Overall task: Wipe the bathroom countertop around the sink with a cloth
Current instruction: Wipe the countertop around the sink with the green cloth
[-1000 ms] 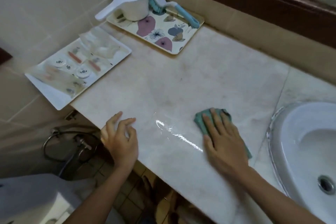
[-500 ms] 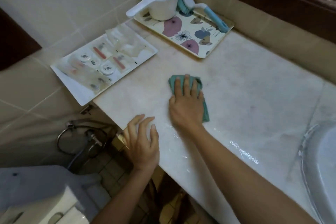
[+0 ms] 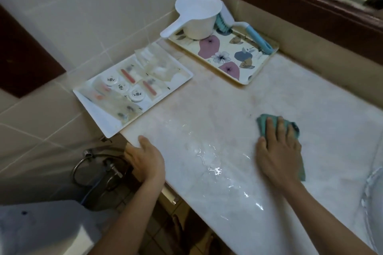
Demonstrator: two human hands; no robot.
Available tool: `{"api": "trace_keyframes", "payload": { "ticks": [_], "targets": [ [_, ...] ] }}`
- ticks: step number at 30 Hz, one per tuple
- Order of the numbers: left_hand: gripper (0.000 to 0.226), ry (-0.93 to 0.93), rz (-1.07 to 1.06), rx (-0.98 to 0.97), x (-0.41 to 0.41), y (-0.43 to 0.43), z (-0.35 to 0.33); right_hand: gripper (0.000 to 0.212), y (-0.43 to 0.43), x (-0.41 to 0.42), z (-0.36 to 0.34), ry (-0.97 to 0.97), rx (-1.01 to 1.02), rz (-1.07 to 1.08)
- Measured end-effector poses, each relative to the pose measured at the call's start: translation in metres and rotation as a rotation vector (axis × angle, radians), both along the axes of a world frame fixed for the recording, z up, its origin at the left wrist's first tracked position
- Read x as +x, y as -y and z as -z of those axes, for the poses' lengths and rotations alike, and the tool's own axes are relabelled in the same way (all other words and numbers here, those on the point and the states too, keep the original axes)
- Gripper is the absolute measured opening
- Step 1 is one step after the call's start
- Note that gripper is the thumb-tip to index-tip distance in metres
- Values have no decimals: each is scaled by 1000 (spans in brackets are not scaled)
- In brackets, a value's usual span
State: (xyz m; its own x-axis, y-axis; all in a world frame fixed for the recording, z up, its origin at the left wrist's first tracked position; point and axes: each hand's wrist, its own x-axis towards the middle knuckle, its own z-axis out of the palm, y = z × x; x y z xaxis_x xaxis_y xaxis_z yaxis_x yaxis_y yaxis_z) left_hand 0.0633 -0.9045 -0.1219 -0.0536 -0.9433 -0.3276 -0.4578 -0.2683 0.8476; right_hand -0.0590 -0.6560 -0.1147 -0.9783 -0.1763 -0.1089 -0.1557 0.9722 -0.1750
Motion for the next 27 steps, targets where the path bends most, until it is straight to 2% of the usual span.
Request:
{"api": "trace_keyframes", "payload": {
  "ticks": [2,5,8,10,14,17,21,27],
  "targets": [
    [55,-10,6,-28,0,-2,1,60,35,-15,-2,15,-29,78],
    [52,-32,4,-15,0,0,2,59,100,-8,-4,28,-45,24],
    [50,-49,1,-27,-1,2,2,60,162,26,-6,29,-68,-130],
    [49,-52,-22,-24,0,4,1,60,189,58,-7,48,-92,-334],
    [43,-161,-45,28,2,4,-3,58,158,101,-10,74,-81,-724],
    [40,-214,-54,61,2,2,-5,57,91,98,-12,56,-6,-824],
    [39,-234,-90,65,1,2,-6,57,57,56,-17,71,20,-695],
    [38,-276,-62,115,-1,-9,-2,63,128,-27,-8,7,9,-324]
  ]
}}
